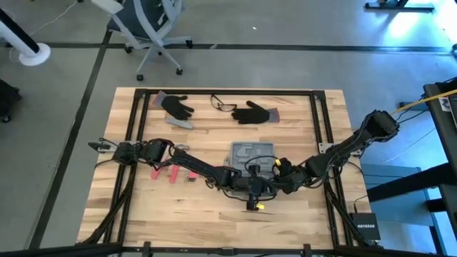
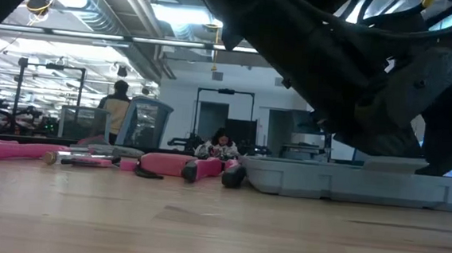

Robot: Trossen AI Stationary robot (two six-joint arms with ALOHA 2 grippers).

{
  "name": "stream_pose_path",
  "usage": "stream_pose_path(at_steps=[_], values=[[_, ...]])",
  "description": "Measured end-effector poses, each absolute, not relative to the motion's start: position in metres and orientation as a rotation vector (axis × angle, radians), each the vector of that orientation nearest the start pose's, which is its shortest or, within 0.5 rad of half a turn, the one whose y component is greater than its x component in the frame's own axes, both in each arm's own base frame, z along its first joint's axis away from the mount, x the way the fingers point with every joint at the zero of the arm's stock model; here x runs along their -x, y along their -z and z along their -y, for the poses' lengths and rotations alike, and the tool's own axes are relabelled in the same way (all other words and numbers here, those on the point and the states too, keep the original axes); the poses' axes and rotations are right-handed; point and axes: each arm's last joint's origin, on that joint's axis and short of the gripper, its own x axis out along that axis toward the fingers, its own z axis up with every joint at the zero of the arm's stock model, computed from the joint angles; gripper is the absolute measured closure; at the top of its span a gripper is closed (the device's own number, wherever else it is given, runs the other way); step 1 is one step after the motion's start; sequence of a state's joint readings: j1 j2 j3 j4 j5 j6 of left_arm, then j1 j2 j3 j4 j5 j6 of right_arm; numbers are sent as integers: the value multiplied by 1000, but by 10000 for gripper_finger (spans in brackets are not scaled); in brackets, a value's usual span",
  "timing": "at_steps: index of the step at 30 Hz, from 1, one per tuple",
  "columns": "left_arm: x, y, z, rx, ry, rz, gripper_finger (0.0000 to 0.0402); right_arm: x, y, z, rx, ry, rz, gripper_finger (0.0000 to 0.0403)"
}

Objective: Prefit tool cases
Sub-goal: Put the black electrical tape into the prefit tool case

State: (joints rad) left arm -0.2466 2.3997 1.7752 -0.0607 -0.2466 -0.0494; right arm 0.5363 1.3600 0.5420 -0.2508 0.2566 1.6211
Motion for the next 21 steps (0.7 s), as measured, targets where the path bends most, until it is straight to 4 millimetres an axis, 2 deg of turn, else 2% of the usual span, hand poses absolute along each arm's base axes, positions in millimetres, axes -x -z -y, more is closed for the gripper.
stream_pose_path(at_steps=[3, 7, 13, 21], values=[[-509, -122, 121, -118, -18, -672, 402, -192, -150, -104, -1060, 570, -842, 403], [-508, -120, 121, -122, -19, -691, 401, -189, -155, -104, -1084, 535, -876, 403], [-508, -120, 121, -116, -20, -686, 401, -180, -152, -115, -1080, 508, -977, 403], [-508, -120, 120, -119, -20, -683, 401, -173, -148, -115, -1063, 594, -958, 403]])
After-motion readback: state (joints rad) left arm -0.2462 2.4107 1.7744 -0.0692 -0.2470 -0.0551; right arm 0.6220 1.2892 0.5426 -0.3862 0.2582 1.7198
